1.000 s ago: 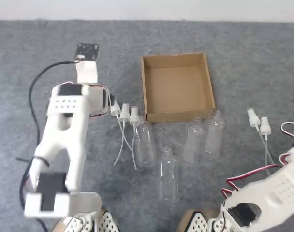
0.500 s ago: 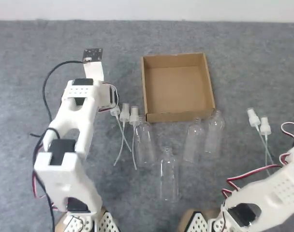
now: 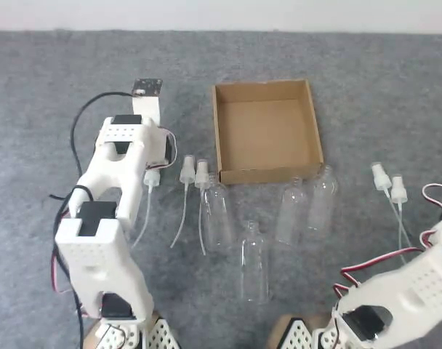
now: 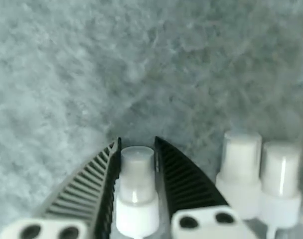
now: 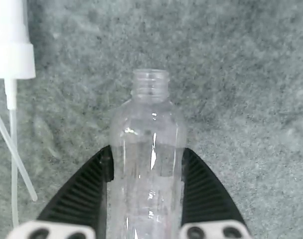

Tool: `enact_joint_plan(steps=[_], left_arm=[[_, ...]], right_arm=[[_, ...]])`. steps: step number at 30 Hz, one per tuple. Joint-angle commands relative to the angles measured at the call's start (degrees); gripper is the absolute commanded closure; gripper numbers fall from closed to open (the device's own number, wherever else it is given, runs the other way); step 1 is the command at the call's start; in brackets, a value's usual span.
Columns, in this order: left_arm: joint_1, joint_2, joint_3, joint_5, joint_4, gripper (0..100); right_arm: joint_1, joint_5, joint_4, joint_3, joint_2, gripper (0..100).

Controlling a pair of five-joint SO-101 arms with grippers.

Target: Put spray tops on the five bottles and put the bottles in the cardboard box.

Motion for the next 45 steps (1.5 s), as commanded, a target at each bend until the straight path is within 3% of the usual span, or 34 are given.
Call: enact_joint_plan(steps=[1, 10, 19, 26, 30, 39, 45], left_arm=[[-0.4, -5.5, -2.6, -2.7, 2.0, 99], [0.9, -20.9, -0.3, -8.0, 10.3, 99], [6.6, -43.2, 16.7, -9.1, 13.2, 99], [6.5, -52.7, 22.5, -8.7, 13.7, 99], [7.0, -55.6, 25.5, -5.8, 10.9, 99], [7.0, -56.1, 36.6, -3.9, -0.6, 99], [7.0, -56.1, 39.2, -4.0, -2.3, 99]], right_arm=[[0.2, 0.7, -0.4, -2.9, -0.3, 98.8], [0.2, 5.2, -0.3, -1.8, -0.3, 98.8], [0.2, 5.2, -0.3, -0.6, -0.4, 98.7], [0.3, 5.1, -0.3, -0.6, -0.4, 98.7], [0.3, 5.1, -0.3, -0.6, -0.3, 98.4], [0.3, 5.1, -0.3, -0.5, -0.4, 78.6], [-1.4, 4.2, 1.5, -2.4, -0.9, 74.7]])
